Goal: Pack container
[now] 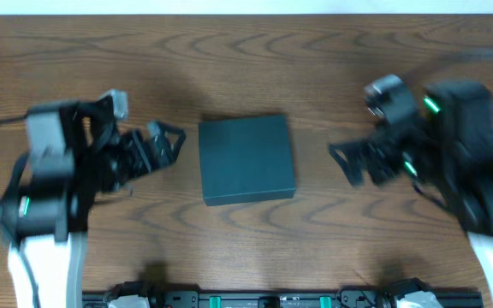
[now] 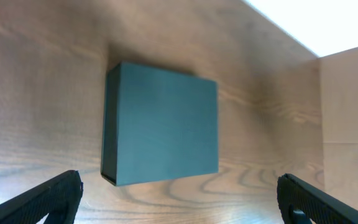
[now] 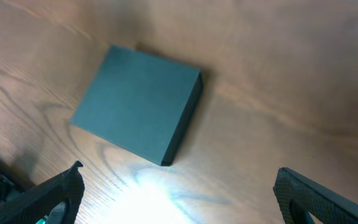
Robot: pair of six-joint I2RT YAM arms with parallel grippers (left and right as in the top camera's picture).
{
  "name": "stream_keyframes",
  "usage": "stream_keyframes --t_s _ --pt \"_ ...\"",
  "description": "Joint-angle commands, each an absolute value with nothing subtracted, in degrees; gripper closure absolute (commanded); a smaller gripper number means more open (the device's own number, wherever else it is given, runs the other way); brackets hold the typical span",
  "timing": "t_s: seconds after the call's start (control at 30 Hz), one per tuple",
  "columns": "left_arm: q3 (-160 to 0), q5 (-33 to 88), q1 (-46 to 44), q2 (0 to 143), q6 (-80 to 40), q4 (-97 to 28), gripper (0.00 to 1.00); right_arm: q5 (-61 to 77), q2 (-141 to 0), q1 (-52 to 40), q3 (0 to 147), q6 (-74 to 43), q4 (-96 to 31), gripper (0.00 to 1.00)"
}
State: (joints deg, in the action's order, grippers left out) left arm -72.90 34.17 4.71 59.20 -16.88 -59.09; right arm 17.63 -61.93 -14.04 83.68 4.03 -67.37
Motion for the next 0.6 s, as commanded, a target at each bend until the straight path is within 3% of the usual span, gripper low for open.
stream_keyframes --t_s 0.0,0.27,0.57 --pt "-73.7 33.3 4.8 51.9 -15.0 -61.5 0.01 14.8 -53.0 -13.3 84.3 8.6 -69.4 0.01" --pt "-73.7 30.7 4.8 38.0 -15.0 -73.1 0.01 10.9 -35.5 -13.3 84.3 8.8 -76.7 0.01" --pt "-73.7 30.5 4.8 30.7 -14.5 -79.4 0.01 10.9 -26.9 -13.3 84.3 6.5 -84.5 0.01"
